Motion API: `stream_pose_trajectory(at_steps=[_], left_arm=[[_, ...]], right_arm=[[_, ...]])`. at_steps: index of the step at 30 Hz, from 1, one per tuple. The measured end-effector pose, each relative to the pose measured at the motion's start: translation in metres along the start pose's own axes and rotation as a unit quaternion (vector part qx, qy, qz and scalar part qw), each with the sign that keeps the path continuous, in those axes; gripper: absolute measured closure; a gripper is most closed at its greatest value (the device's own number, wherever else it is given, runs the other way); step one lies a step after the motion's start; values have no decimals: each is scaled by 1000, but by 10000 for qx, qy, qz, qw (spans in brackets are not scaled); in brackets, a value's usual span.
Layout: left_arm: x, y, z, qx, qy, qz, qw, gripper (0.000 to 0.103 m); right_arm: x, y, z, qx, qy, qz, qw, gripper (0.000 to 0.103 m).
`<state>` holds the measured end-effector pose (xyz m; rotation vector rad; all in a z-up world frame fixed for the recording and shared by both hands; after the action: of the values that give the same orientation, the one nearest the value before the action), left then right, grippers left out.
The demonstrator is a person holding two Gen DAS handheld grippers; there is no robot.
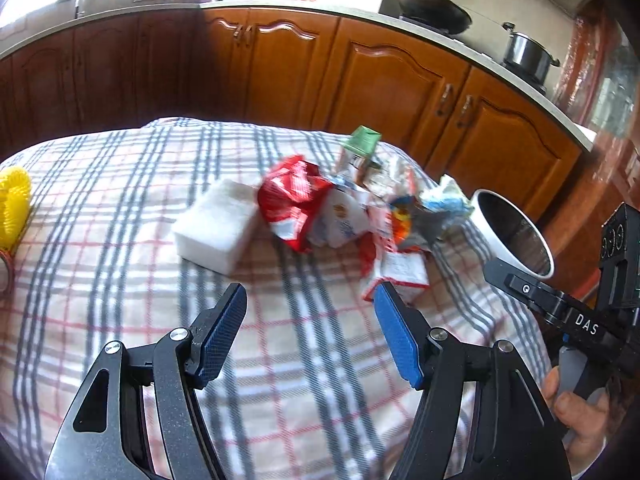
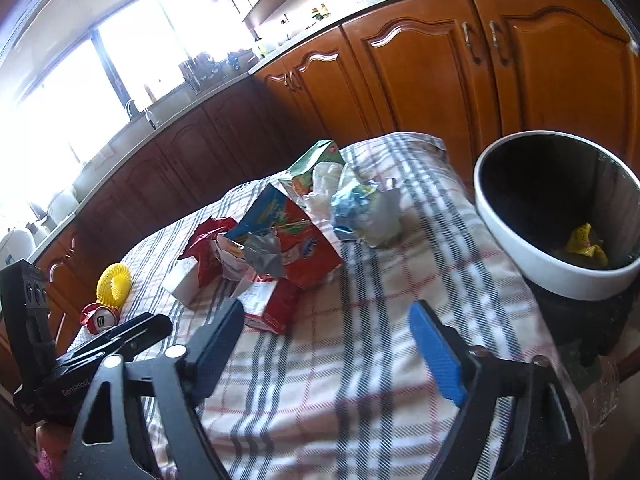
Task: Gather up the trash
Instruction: 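Move both open tools back over the remaining trash on the table, then grasp the white foam block with the left tool while the right tool grasps the colorful snack bag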
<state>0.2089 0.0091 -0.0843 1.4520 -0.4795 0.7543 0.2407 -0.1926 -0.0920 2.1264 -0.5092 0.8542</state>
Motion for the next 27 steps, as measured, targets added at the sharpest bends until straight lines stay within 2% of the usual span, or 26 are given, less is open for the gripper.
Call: stream_pose_trajectory(at_steps=[4,13,15,17,19,20,21,27], left_arm=[[10,-13,-17,271,-79,-70,9996,36],[29,-56,-43,638,-279,-230,9973,35],[32,-65,-46,773,-314,-247,9962,31],[33,-73,-50,859,-330,-261,9954,30],[34,-77,-52,858,-321,-277,9954,30],[34,-77,-53,816,-314,-264,9958,30],[35,-78,-54,805,-315,-253,9959,32],[36,-81,-61,904,-365,-282,9948,51]], right_arm=[[4,-13,-3,-5,51,-62,10000,38],[18,-37,-7,49,129,-153,9998,48],[22,-44,-7,82,151,-174,9997,51],[26,-52,-7,76,174,-205,9996,59],[27,-59,-5,53,194,-272,9994,74],[27,-61,-5,33,198,-303,9993,89],[25,-62,-5,24,204,-312,9993,95],[23,-48,-9,22,248,-183,9995,101]])
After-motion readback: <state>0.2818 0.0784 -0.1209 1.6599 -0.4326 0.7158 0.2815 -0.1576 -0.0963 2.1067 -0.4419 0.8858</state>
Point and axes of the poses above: each gripper's, at about its wrist camera, not at the fingertips, and y roughly against the way its jaws point, z to its right, x to its top, the point moved 8 cm from there along -y, roughly the way its jaws point, and after that the axes turned 12 degrees about x, right-handed, at the moved point
